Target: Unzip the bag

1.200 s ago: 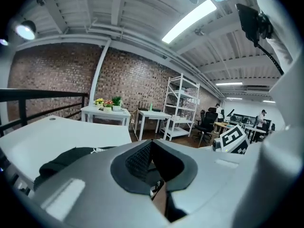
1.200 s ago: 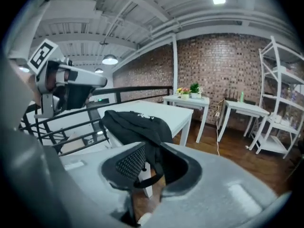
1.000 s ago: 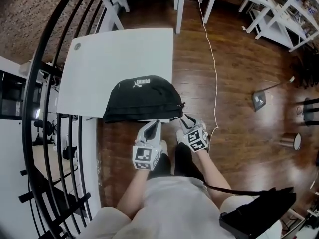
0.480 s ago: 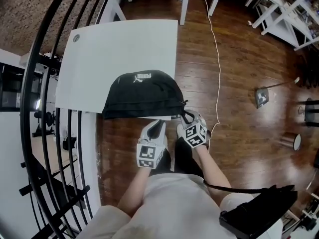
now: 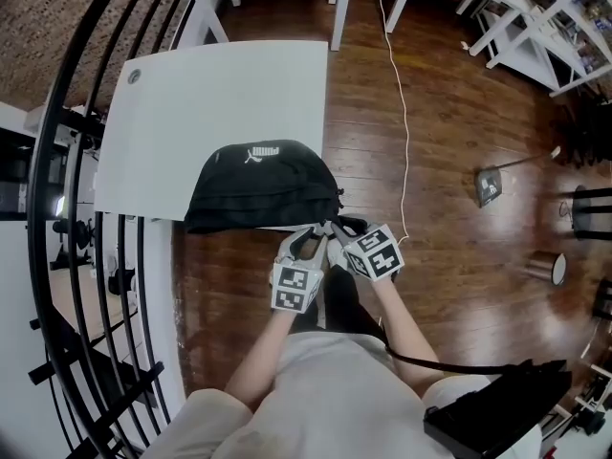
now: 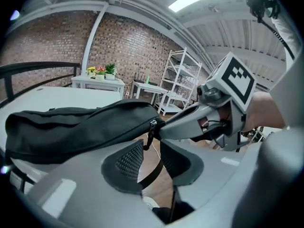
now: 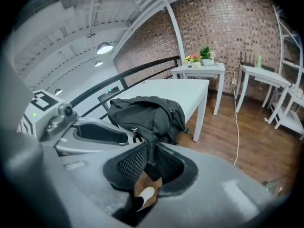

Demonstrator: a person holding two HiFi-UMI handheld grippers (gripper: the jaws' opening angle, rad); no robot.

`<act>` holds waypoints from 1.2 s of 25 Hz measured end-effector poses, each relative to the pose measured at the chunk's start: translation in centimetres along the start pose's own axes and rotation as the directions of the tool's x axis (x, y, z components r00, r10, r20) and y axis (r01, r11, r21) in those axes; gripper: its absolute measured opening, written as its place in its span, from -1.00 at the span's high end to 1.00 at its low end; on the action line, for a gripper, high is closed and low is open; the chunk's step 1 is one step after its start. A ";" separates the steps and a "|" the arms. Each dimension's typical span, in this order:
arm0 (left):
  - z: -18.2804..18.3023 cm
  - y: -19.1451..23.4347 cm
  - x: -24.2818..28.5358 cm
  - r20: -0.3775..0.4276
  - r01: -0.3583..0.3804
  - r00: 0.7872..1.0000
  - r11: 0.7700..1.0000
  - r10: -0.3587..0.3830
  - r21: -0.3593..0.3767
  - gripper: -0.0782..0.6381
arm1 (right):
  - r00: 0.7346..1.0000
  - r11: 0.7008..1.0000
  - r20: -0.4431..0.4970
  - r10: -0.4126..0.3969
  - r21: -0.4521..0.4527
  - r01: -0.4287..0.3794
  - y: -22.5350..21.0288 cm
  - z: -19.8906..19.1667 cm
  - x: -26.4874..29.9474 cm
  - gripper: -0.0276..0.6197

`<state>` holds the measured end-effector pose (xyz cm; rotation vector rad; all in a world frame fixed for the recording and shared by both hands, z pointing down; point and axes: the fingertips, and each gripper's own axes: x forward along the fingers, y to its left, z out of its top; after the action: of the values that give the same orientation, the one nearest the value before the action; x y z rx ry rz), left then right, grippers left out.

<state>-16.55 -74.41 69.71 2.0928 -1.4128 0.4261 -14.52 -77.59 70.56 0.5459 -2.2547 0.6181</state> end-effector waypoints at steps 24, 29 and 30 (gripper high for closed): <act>-1.2 2.7 -0.1 0.001 -0.058 0.998 0.997 0.058 0.057 0.71 | 0.997 0.997 -0.032 -0.070 0.013 0.070 -1.1 -1.5 0.2 0.77; -2.5 2.7 0.4 -0.019 -0.010 1.000 0.992 0.013 0.122 0.71 | 0.993 0.993 -0.015 -0.117 -0.023 0.116 -1.1 -1.7 0.1 0.78; -2.7 2.8 0.4 -0.026 -0.003 1.000 0.989 0.007 0.148 0.71 | 0.992 0.992 -0.013 -0.124 -0.036 0.123 -1.1 -1.6 0.1 0.78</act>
<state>-18.81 -73.85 72.80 2.1923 -1.4096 0.5743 -13.12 -77.53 71.95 0.6555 -2.1942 0.5175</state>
